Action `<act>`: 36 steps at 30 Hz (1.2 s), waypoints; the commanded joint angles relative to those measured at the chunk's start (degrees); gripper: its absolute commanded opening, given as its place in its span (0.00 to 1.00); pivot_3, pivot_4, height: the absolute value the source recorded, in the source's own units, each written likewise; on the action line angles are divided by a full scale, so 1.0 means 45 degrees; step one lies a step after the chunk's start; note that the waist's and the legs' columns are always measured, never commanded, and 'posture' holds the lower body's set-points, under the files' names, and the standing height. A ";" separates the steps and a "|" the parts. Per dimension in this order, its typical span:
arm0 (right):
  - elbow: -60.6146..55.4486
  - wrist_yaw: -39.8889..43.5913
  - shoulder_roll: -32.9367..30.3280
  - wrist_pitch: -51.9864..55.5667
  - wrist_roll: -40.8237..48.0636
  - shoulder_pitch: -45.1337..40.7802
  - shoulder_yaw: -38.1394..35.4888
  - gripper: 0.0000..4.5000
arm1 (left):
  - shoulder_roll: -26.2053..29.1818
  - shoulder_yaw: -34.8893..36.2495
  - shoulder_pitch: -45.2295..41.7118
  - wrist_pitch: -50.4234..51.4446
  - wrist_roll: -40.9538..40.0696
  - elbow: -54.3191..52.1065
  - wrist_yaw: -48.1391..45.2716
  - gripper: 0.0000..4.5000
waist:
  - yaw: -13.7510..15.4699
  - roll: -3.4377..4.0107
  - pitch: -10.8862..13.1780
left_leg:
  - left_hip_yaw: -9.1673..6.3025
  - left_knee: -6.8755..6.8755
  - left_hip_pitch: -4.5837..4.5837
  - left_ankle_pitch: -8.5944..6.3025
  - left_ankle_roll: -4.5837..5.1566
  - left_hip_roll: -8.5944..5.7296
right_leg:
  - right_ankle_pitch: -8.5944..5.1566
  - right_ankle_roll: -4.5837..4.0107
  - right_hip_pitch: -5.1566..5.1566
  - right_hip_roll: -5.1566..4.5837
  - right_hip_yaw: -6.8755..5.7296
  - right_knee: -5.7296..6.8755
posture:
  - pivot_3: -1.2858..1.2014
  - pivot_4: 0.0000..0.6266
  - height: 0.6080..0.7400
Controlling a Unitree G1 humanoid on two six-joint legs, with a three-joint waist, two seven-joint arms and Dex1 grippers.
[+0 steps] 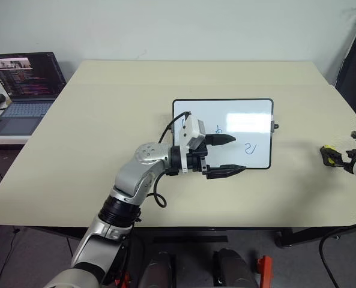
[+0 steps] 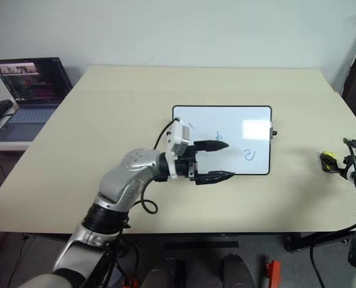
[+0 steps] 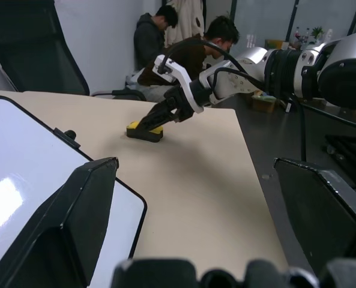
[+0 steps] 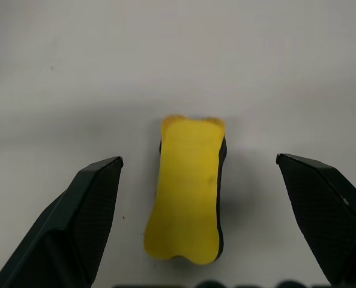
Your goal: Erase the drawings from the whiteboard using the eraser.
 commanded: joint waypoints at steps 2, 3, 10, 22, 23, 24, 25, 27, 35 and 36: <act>0.0248 -0.0236 -0.0262 -0.0116 -0.0288 -0.0595 0.0034 1.00 | 0.0455 0.0321 0.0419 0.0081 -0.0185 -0.0973 -0.0160 1.00 | -0.0005 0.0001 0.0000 | 0.0003 -0.0001 0.0001 0.0000 0.0000 0.0001 | 0.0000 0.0001 -0.0001 0.0000 0.0004 0.0001 | 0.52 0.24 1.00; 0.0270 -0.0237 -0.0248 -0.0161 -0.0294 -0.0641 0.0011 1.00 | 0.0584 0.0344 0.0541 0.0130 -0.0211 -0.1079 -0.0178 1.00 | -0.0003 0.0001 0.0001 | -0.0001 -0.0002 0.0002 0.0000 0.0000 0.0003 | -0.0001 0.0001 0.0000 0.0001 -0.0001 0.0001 | 0.52 0.24 1.00; 0.0527 -0.0285 -0.0163 -0.0136 -0.0535 -0.0800 0.0085 0.91 | 0.0946 0.0382 0.1071 0.0331 -0.0259 -0.1550 -0.0034 1.00 | 0.0011 0.0001 0.0001 | -0.0001 0.0002 0.0000 0.0000 0.0000 0.0001 | 0.0000 0.0002 0.0001 0.0001 0.0001 0.0002 | 0.52 0.24 1.00; 0.0581 -0.0057 0.0041 0.0493 -0.0820 -0.0694 0.0488 0.17 | 0.0956 0.0512 0.0969 0.0422 -0.0180 -0.1538 0.0259 1.00 | 0.0015 -0.0001 0.0001 | -0.0002 0.0008 0.0004 0.0000 -0.0001 0.0002 | 0.0001 0.0002 0.0009 0.0001 -0.0001 0.0001 | 0.52 0.24 1.00; 0.0560 -0.0048 0.0046 0.0544 -0.0819 -0.0685 0.0491 0.17 | 0.0960 0.0518 0.0958 0.0413 -0.0178 -0.1518 0.0273 1.00 | 0.0016 0.0000 0.0001 | -0.0004 0.0008 0.0005 0.0000 -0.0001 0.0002 | 0.0000 0.0002 0.0010 0.0001 -0.0002 0.0002 | 0.52 0.24 1.00; 0.0554 -0.0035 0.0040 0.0646 -0.0824 -0.0681 0.0501 0.17 | 0.0956 0.0527 0.0947 0.0405 -0.0173 -0.1498 0.0293 1.00 | 0.0016 0.0000 0.0001 | -0.0004 0.0008 0.0006 0.0000 -0.0001 0.0003 | 0.0000 0.0002 0.0011 0.0001 -0.0003 0.0003 | 0.52 0.24 1.00; 0.0556 -0.0019 0.0041 0.0761 -0.0834 -0.0688 0.0518 0.17 | 0.0950 0.0540 0.0925 0.0385 -0.0159 -0.1452 0.0300 1.00 | 0.0015 -0.0001 0.0001 | -0.0005 0.0007 0.0006 0.0000 -0.0001 0.0004 | 0.0000 0.0002 0.0011 0.0001 -0.0004 0.0003 | 0.52 0.24 1.00; 0.0513 0.0097 0.0059 0.0980 -0.0850 -0.0682 0.0573 0.17 | 0.0930 0.0562 0.0879 0.0359 -0.0125 -0.1354 0.0293 1.00 | 0.0015 -0.0001 0.0000 | -0.0006 0.0007 0.0007 0.0000 -0.0001 0.0005 | 0.0000 0.0002 0.0011 0.0002 -0.0006 0.0003 | 0.52 0.24 1.00; 0.0222 0.0258 0.0155 0.1231 -0.0926 -0.0591 0.0583 0.17 | 0.0870 0.0588 0.0860 0.0372 -0.0051 -0.1322 0.0317 1.00 | 0.0010 -0.0004 -0.0001 | -0.0005 0.0007 0.0016 0.0000 -0.0001 0.0006 | 0.0000 0.0002 0.0018 0.0003 -0.0005 0.0004 | 0.52 0.24 1.00; 0.0164 0.0296 0.0118 0.1281 -0.0913 -0.0598 0.0569 0.17 | 0.0883 0.0598 0.0849 0.0372 -0.0045 -0.1313 0.0310 1.00 | 0.0009 -0.0004 -0.0001 | -0.0005 0.0007 0.0016 0.0000 -0.0001 0.0006 | 0.0000 0.0002 0.0018 0.0003 -0.0005 0.0004 | 0.52 0.24 1.00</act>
